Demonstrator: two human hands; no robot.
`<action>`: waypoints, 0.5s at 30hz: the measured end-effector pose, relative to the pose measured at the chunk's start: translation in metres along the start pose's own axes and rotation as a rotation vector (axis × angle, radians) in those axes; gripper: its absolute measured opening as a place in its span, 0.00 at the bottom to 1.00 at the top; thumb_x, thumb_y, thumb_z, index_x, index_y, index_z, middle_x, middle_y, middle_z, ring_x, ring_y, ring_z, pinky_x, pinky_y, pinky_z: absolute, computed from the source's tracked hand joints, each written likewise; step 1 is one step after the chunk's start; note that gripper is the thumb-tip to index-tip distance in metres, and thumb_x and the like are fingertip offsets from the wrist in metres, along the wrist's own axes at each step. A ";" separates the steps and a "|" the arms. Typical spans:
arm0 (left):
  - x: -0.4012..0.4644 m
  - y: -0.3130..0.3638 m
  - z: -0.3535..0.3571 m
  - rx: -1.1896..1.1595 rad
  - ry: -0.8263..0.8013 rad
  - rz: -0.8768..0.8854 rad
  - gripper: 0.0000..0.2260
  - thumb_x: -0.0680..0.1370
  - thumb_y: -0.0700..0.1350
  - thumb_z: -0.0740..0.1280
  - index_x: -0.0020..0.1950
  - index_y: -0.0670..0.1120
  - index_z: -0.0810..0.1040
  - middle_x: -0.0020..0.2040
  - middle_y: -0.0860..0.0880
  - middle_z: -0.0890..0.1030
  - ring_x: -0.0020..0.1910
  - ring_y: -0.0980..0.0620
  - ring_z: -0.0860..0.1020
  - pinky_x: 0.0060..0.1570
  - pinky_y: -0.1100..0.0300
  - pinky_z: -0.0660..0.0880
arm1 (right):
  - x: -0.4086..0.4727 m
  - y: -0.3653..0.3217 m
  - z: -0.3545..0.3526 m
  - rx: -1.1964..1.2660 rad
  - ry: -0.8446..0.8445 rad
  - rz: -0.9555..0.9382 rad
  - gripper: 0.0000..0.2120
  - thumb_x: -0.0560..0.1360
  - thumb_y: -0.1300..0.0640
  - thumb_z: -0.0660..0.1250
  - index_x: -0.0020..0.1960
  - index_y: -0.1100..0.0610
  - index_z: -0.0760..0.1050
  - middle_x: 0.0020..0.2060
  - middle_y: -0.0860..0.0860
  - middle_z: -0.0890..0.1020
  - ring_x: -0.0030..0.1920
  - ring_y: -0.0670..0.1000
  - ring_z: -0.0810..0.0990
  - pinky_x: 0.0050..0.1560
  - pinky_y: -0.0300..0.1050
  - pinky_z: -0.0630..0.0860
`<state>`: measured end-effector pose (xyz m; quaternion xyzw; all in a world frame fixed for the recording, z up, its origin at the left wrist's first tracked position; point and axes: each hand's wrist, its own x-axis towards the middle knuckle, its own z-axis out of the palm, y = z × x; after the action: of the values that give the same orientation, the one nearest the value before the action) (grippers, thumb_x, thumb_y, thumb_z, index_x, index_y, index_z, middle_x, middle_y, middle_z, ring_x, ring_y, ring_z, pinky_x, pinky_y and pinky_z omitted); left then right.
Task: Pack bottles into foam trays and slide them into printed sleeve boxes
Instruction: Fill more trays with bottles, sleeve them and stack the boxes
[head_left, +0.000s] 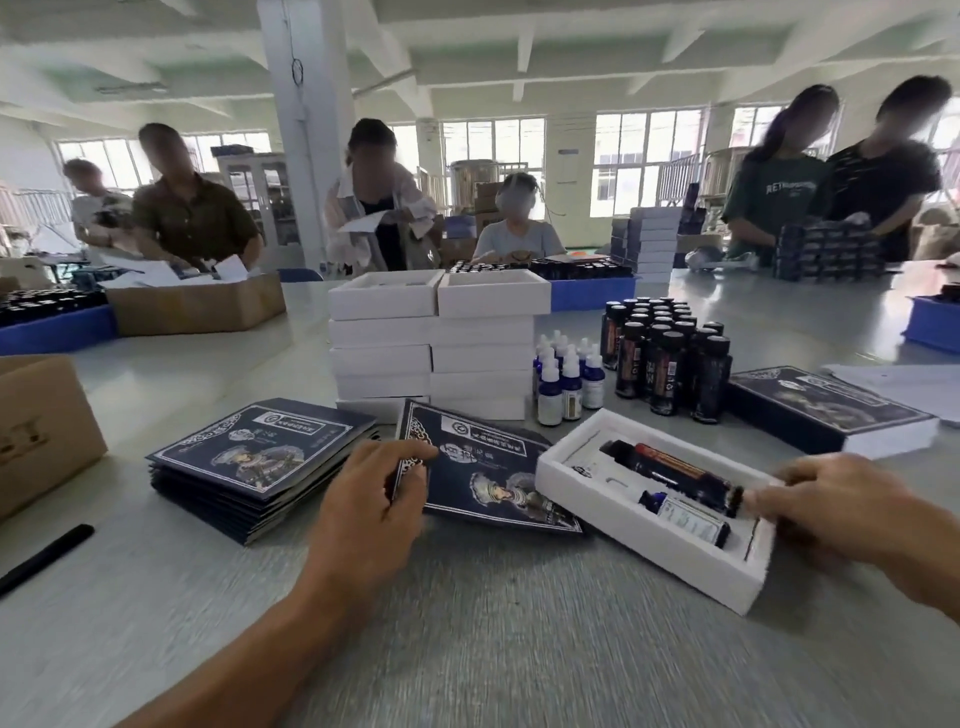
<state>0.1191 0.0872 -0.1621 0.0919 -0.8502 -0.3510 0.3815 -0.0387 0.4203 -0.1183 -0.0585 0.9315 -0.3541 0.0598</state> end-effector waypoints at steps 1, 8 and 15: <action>0.000 0.001 0.001 0.009 0.006 0.006 0.14 0.80 0.45 0.63 0.50 0.68 0.73 0.51 0.62 0.74 0.40 0.63 0.75 0.35 0.68 0.70 | -0.002 -0.002 0.001 -0.001 0.023 -0.002 0.06 0.70 0.55 0.77 0.42 0.56 0.82 0.40 0.57 0.83 0.42 0.56 0.80 0.38 0.48 0.77; 0.008 -0.012 -0.001 -0.062 0.138 -0.112 0.07 0.80 0.49 0.62 0.54 0.62 0.75 0.51 0.58 0.78 0.47 0.60 0.77 0.42 0.60 0.75 | -0.004 0.002 0.000 -0.065 0.103 -0.009 0.13 0.73 0.54 0.74 0.33 0.61 0.83 0.22 0.51 0.78 0.25 0.51 0.73 0.30 0.40 0.68; 0.013 -0.034 -0.008 -0.200 0.047 -0.395 0.07 0.78 0.52 0.68 0.54 0.53 0.81 0.49 0.52 0.82 0.49 0.53 0.81 0.43 0.61 0.75 | -0.001 -0.002 -0.001 -0.117 0.011 0.069 0.17 0.76 0.52 0.71 0.38 0.65 0.82 0.33 0.62 0.84 0.33 0.60 0.83 0.36 0.52 0.80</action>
<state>0.1120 0.0521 -0.1729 0.2265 -0.7674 -0.4995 0.3320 -0.0376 0.4190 -0.1163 -0.0279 0.9524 -0.2969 0.0636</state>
